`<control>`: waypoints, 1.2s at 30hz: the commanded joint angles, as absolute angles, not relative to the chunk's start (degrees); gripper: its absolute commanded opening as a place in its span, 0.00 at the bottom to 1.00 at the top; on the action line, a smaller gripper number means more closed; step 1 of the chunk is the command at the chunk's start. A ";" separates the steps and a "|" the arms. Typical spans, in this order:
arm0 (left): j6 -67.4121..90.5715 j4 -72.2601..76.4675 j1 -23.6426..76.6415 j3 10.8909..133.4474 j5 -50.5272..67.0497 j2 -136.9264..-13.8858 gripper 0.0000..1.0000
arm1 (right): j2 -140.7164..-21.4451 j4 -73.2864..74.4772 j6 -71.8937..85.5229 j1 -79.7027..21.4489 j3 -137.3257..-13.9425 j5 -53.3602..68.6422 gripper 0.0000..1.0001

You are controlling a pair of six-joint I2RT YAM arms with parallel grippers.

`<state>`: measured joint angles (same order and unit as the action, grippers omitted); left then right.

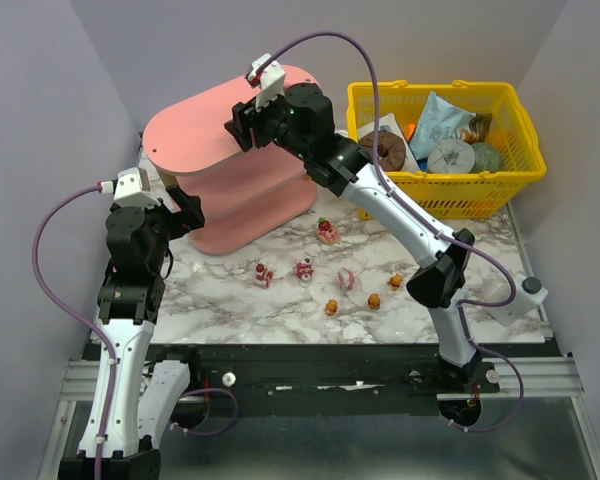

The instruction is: Place and organize the plastic toys onto the shelf

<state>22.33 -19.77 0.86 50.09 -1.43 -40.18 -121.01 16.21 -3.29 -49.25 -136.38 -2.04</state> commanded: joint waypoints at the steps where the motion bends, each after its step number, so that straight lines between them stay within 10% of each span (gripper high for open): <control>1: 21.88 -19.60 0.53 49.92 -0.70 -39.64 0.99 | -122.87 15.99 -3.87 -49.04 -137.64 -2.37 0.47; 36: 22.15 -19.51 0.53 49.75 -0.26 -39.73 0.99 | -116.89 24.08 -0.44 -49.04 -138.42 -1.41 0.36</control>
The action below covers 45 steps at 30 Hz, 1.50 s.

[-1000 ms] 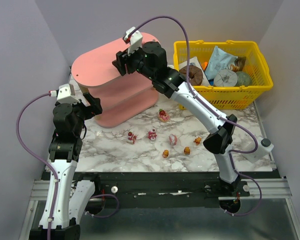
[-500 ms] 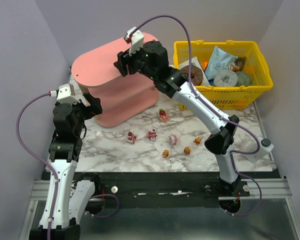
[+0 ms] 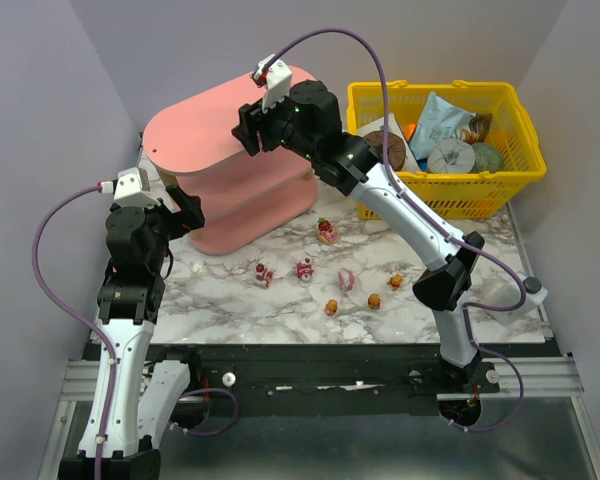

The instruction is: Place and organize the plastic toys onto the shelf

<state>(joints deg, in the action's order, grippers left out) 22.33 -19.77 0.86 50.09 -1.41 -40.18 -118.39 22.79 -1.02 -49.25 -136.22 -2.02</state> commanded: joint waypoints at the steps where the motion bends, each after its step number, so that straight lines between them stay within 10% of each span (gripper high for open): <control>1: 22.15 -19.51 0.53 49.75 -0.26 -39.81 0.99 | -117.59 24.52 -0.44 -48.96 -138.69 -1.49 0.36; 45: 22.24 -19.60 0.53 49.66 -0.35 -39.64 0.99 | -124.19 20.92 -0.88 -48.96 -142.21 -2.72 0.73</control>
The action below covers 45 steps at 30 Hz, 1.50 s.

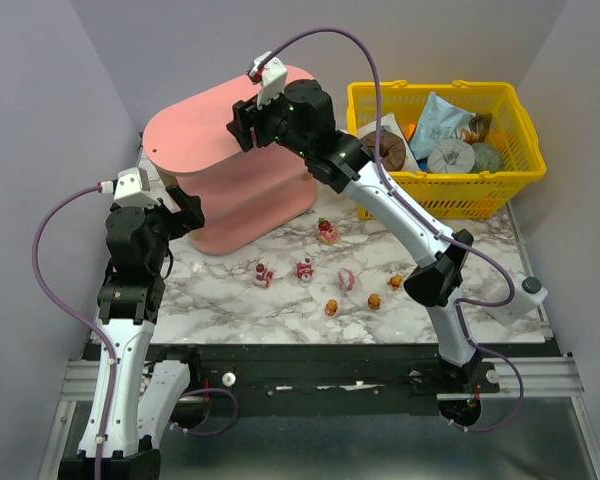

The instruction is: Place and organize the plastic toys onto the shelf

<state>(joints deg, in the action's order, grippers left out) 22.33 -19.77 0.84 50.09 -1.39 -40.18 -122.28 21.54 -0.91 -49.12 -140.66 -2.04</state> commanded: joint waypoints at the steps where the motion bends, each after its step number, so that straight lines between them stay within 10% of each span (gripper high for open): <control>1: 22.15 -19.69 0.44 49.75 -0.26 -39.64 0.99 | -124.19 20.74 -0.97 -48.96 -142.21 -2.81 0.73; 20: 22.06 -19.77 0.53 49.75 -0.44 -39.55 0.99 | -121.12 15.91 -3.16 -48.87 -137.73 -0.80 0.98; 45: 22.15 -19.69 0.53 49.92 -0.79 -39.55 0.99 | -112.34 13.98 -5.80 -48.87 -134.22 4.13 1.00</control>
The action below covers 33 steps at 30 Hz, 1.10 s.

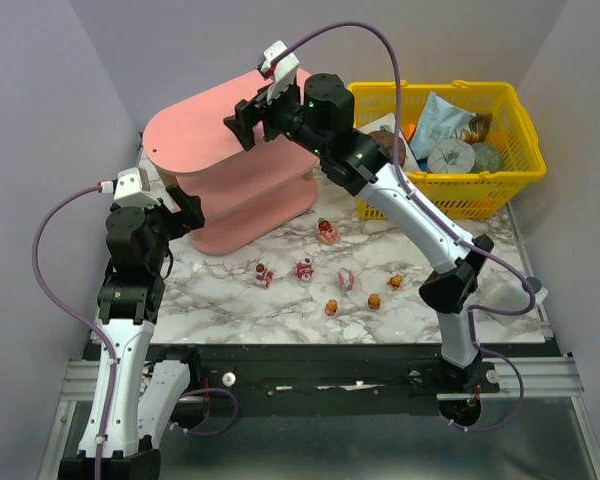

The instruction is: Place and organize the plastic toys onto the shelf

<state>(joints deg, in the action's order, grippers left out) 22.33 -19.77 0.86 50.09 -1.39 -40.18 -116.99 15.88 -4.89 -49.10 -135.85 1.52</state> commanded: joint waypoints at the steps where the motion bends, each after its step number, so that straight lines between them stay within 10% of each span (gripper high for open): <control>1: 22.24 -19.69 0.53 49.92 -0.79 -39.55 0.99 | -111.63 14.06 -5.71 -48.95 -133.69 4.13 1.00; 18: 26.53 -13.10 1.66 48.96 27.33 -40.25 0.99 | -71.73 16.61 9.57 -48.43 -78.42 -21.87 1.00; 33: 22.07 0.17 42.93 46.23 13.46 -52.63 0.99 | -57.14 21.62 28.04 -40.70 -55.38 -22.15 1.00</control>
<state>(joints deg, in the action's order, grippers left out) 26.65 -5.15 32.86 46.35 19.88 -48.14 -62.41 21.23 23.29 -42.59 -57.43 -19.88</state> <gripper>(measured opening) 0.988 0.995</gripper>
